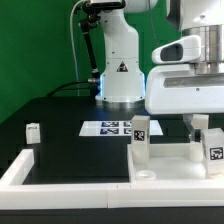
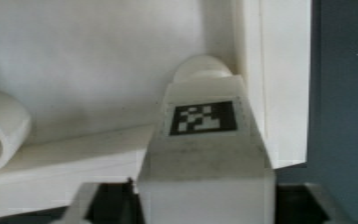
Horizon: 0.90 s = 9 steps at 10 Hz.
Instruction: Assemble square table
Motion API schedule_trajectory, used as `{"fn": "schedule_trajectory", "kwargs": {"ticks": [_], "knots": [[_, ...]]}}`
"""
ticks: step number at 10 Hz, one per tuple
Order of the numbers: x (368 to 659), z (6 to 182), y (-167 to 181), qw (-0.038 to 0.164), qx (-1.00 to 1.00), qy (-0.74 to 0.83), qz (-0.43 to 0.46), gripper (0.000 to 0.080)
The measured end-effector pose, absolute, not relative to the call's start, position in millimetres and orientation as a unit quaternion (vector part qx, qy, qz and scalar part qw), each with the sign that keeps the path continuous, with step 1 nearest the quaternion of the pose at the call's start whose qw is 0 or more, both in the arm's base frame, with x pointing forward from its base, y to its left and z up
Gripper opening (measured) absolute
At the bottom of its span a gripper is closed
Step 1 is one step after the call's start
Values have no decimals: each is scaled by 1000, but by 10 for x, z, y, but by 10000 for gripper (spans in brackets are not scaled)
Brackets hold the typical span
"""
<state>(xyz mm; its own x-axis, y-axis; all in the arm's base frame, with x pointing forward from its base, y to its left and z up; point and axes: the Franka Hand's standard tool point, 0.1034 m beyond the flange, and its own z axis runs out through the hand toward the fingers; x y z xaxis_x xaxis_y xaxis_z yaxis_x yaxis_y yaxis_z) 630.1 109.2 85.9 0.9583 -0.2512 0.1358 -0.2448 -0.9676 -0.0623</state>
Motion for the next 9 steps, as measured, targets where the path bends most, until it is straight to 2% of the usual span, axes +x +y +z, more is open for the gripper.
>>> {"fn": "schedule_trajectory", "kwargs": {"ticks": [1, 3, 6, 9], "knots": [[6300, 856, 1093, 26, -980, 182, -70, 291], [6295, 851, 1114, 33, -961, 268, -67, 291], [6273, 829, 1154, 50, -873, 482, -53, 291], [6256, 820, 1152, 91, -741, 665, -20, 294]]}}
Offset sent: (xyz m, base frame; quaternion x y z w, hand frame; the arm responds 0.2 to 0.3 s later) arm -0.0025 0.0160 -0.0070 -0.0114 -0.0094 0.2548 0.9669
